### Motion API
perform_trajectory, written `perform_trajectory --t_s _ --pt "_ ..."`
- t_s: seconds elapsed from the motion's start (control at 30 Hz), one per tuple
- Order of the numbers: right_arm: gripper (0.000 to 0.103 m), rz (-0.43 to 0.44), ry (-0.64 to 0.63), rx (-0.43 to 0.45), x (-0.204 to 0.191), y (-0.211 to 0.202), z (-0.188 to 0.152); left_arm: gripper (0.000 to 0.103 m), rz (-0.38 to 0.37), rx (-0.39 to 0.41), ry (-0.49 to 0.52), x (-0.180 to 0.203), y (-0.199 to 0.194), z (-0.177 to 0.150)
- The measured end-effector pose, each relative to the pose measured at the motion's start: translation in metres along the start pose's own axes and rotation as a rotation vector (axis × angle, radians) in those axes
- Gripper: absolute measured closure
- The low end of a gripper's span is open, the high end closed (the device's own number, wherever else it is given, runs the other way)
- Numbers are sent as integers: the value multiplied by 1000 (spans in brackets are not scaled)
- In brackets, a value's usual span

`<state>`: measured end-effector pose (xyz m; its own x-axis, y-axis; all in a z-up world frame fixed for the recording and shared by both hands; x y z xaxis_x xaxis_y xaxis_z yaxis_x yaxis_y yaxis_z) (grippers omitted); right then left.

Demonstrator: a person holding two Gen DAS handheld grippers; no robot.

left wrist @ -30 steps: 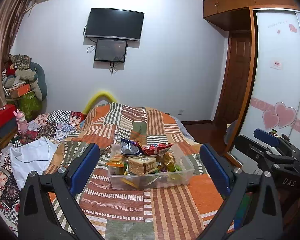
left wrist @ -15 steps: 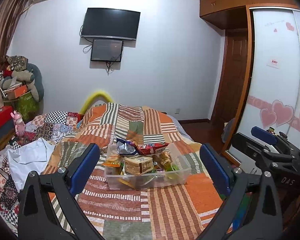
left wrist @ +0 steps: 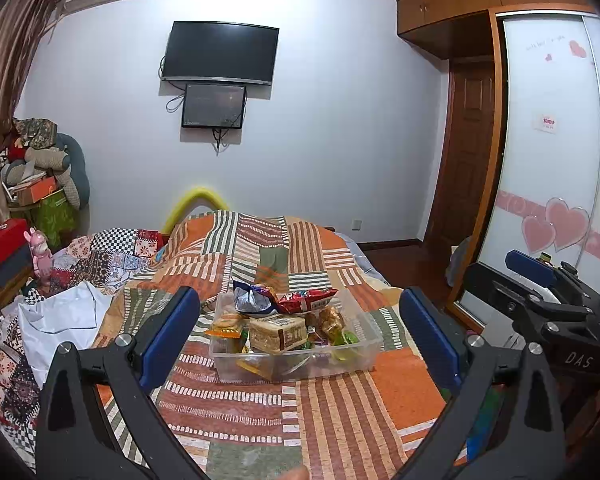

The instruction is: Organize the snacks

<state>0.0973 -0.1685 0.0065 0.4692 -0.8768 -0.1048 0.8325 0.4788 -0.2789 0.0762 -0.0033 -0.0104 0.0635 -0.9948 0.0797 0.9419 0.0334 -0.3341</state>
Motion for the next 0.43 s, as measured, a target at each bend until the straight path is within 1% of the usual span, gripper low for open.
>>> perform_trajectory --t_s 0.43 --pt "0 0 -1 -10 1 3 -1 2 -6 -18 -16 -3 5 -3"
Point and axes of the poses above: each gripper's, at about its wrist camera, not at the fingertips, and y roughly the way its jaws point, x to its right, z to its top, the point moved 3 cm from there along y, roughly the way its jaws point, and after that the axes turned 6 degrees about z, right-handed, at the moved point
